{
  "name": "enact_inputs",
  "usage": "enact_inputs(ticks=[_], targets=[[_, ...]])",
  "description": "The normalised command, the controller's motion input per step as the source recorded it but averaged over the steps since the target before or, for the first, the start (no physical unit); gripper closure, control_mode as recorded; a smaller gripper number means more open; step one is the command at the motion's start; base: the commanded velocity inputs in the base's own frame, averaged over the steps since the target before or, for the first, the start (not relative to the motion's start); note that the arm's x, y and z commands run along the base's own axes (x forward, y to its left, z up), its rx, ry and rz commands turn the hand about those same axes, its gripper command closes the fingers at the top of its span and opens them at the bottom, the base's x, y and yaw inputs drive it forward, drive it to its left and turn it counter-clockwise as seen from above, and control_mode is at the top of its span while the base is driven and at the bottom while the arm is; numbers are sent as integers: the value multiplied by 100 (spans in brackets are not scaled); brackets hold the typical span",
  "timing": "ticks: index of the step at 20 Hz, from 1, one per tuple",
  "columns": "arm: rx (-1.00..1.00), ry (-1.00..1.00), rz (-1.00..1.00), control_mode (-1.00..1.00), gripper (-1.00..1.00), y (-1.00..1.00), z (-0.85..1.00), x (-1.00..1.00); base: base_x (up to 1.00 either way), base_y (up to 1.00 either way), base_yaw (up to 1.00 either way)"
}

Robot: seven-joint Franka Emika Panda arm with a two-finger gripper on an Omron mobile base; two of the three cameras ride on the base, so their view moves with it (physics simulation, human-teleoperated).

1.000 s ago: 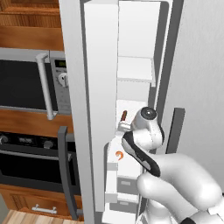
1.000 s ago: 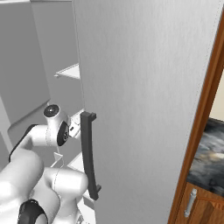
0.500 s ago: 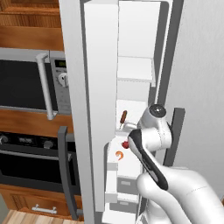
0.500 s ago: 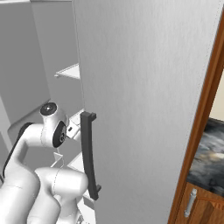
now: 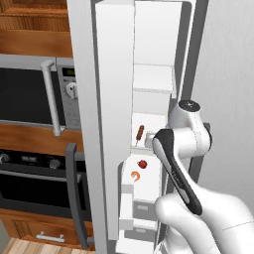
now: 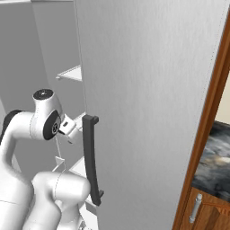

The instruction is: Store the hot dog in the freezer for long-term storage. Close the freezer door after placing the cooked food.

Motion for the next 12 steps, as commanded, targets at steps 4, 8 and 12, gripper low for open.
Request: enact_inputs(ticks=[4,8,12], targets=[[-2,0,5,-100,-100,-8,28,-87,0,0,0],[-9,-2,13,-100,-100,-44,27,-62,0,0,0],[-18,-4,14,-100,-100,-27,28,-50,0,0,0]])
